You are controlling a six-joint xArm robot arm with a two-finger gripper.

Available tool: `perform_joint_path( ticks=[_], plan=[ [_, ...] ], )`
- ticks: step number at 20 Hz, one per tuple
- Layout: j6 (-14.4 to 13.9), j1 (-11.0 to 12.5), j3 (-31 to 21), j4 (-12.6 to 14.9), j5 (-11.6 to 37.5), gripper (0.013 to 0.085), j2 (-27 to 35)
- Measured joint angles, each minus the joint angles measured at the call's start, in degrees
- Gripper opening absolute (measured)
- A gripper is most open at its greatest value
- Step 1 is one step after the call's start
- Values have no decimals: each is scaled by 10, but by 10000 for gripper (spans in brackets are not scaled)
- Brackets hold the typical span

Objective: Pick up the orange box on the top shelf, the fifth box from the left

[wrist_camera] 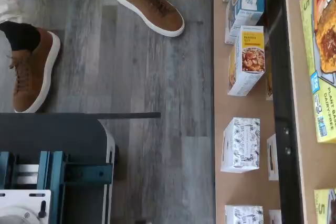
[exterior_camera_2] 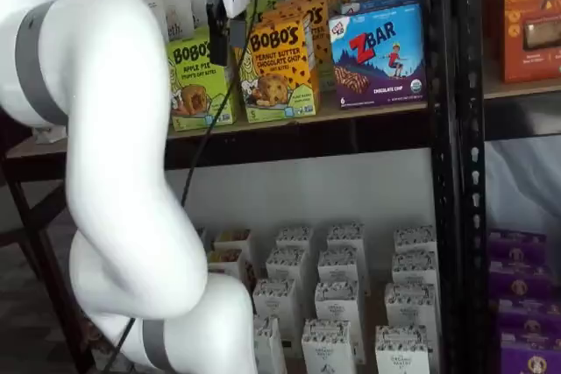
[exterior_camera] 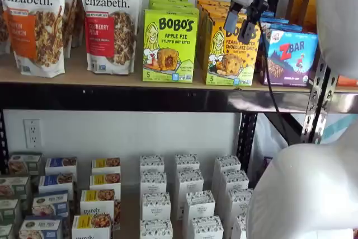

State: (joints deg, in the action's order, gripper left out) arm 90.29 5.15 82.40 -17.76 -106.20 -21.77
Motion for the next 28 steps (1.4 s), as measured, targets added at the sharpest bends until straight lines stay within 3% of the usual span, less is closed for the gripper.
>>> perform_joint_path(
  ticks=[3,10,14,19,28],
  plan=[
    [-1,2,-44,-22,64,850,-35],
    [-11,-5,-49,-33,72,850,-42],
    [-6,9,-43,-59,67,850,-41],
    [2,22,-26,-66,64,850,-29],
    [33,59,-21,-93,106,850,-17]
  ],
)
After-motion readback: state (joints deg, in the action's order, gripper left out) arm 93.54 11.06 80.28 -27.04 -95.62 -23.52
